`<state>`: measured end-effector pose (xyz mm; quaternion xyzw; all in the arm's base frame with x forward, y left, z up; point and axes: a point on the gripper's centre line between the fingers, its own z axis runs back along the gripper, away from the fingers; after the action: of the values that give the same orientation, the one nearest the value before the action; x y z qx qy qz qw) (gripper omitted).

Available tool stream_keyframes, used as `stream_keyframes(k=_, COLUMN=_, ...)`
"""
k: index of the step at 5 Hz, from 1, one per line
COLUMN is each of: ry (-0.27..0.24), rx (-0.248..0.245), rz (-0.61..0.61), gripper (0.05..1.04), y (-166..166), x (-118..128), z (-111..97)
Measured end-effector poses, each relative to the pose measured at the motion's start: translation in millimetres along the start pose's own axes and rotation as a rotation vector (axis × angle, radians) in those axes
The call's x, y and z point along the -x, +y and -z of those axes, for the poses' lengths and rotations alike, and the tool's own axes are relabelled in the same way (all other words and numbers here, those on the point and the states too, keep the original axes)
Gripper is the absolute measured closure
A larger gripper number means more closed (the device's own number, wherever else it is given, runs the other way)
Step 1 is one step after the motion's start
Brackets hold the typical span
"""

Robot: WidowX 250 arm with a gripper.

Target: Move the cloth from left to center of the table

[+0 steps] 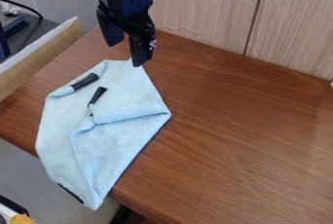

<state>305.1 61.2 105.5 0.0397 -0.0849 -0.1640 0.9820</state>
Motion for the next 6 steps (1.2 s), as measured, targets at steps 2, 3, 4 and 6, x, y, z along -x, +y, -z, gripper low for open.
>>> stream_keyframes(k=2, ry=0.061, rx=0.017, rz=0.004, gripper=0.083, y=-0.3, x=13.4, z=22.2)
stream_keyframes(k=3, ry=0.088, rx=0.011, rz=-0.007, gripper=0.082, y=2.3, x=25.6, z=36.3)
stream_keyframes(k=4, ry=0.105, rx=0.022, rz=-0.029, gripper=0.082, y=7.2, x=37.3, z=50.2)
stream_keyframes(k=6, ry=0.132, rx=0.064, rz=-0.056, gripper=0.083, y=12.4, x=49.9, z=84.2)
